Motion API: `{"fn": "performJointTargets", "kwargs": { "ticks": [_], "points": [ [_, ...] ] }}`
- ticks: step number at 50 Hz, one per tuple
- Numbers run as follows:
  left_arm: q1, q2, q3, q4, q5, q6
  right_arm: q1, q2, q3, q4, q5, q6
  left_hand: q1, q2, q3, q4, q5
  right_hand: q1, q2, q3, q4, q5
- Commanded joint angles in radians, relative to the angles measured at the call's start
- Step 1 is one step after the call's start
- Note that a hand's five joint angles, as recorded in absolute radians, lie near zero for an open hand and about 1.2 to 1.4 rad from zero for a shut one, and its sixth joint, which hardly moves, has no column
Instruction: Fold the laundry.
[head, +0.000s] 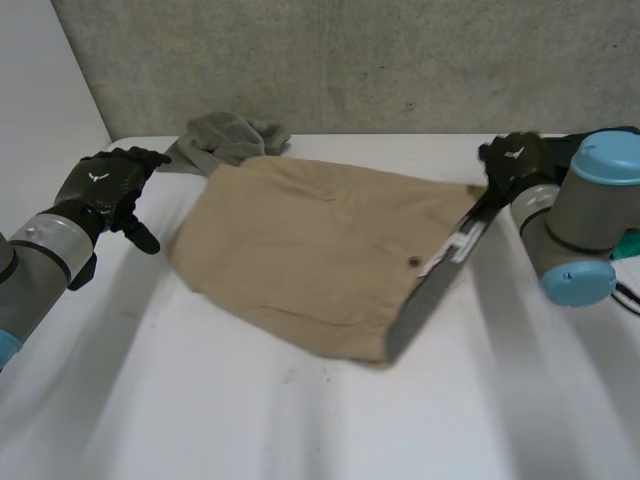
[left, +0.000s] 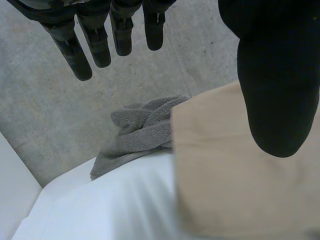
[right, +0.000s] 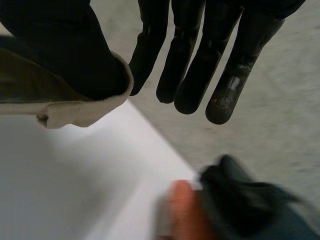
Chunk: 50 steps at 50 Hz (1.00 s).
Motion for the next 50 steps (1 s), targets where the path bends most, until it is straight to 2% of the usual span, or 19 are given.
{"fn": "performJointTargets", "kwargs": {
  "ticks": [1,2,3,4,5,8,15,20,24,27,30,35,46,50],
  "points": [
    [-0.006,-0.002,-0.015,0.0,0.002,0.005,-0.019,0.166,-0.221,-0.072,0.065,-0.065,-0.007,-0.022,-0.028,-0.02,-0.039,0.41,0.219,0.214,0.21,0.239],
    [-0.009,-0.007,-0.018,0.0,0.002,0.005,-0.018,0.183,-0.236,-0.073,0.064,-0.065,-0.001,-0.016,-0.023,-0.014,-0.033,0.41,0.219,0.214,0.21,0.239],
    [-0.009,-0.009,-0.018,0.0,0.002,0.007,-0.017,0.193,-0.245,-0.076,0.061,-0.066,0.002,-0.014,-0.02,-0.011,-0.03,0.173,-0.019,-0.023,-0.027,0.002],
    [-0.01,-0.01,-0.018,0.0,0.002,0.007,-0.013,0.2,-0.251,-0.078,0.059,-0.066,0.005,-0.011,-0.017,-0.008,-0.027,-0.234,-0.425,-0.429,-0.434,-0.405],
    [-0.01,-0.012,-0.018,0.0,0.003,0.007,-0.007,0.207,-0.251,-0.078,0.062,-0.066,0.014,-0.002,-0.008,0.0,-0.018,-0.812,-1.003,-1.007,-1.012,-0.983],
    [-0.015,-0.025,-0.016,0.0,0.003,0.012,-0.004,0.19,-0.224,-0.078,0.058,-0.06,0.04,0.025,0.018,0.027,0.008,-0.812,-1.003,-1.007,-1.012,-0.983],
    [-0.058,-0.113,0.031,-0.003,0.02,0.059,0.001,-0.112,0.075,-0.075,0.058,-0.048,0.099,0.083,0.077,0.086,0.067,-0.812,-1.003,-1.007,-1.012,-0.983],
    [-0.067,-0.196,0.069,-0.011,0.028,0.185,0.042,-0.298,0.29,-0.052,0.056,-0.043,0.205,0.189,0.183,0.191,0.172,-0.812,-1.003,-1.007,-1.012,-0.983],
    [-0.104,-0.263,0.114,-0.011,0.023,0.271,0.116,-0.379,0.434,0.072,0.048,-0.042,0.278,0.262,0.256,0.265,0.246,-0.812,-1.003,-1.007,-1.012,-0.983],
    [-0.127,-0.327,0.148,-0.009,0.025,0.306,0.144,-0.381,0.481,0.141,0.042,-0.026,0.328,0.312,0.306,0.314,0.296,-0.79,-0.981,-0.986,-0.99,-0.961],
    [-0.135,-0.374,0.183,-0.005,0.023,0.317,0.171,-0.381,0.517,0.21,0.041,0.058,0.343,0.327,0.321,0.329,0.311,-0.76,-0.952,-0.956,-0.96,-0.931],
    [-0.15,-0.438,0.243,0.0,0.023,0.317,0.219,-0.372,0.55,0.235,0.024,0.219,0.34,0.324,0.318,0.326,0.308,-0.754,-0.946,-0.95,-0.955,-0.925],
    [-0.178,-0.504,0.312,0.075,0.022,0.32,0.243,-0.234,0.516,0.197,0.015,0.218,0.404,0.389,0.382,0.391,0.372,-0.667,-0.858,-0.862,-0.867,-0.837],
    [-0.191,-0.525,0.327,0.077,0.017,0.32,0.248,-0.183,0.493,0.181,0.015,0.199,0.504,0.488,0.482,0.491,0.472,-0.286,-0.477,-0.481,-0.486,-0.457]
  ]
}}
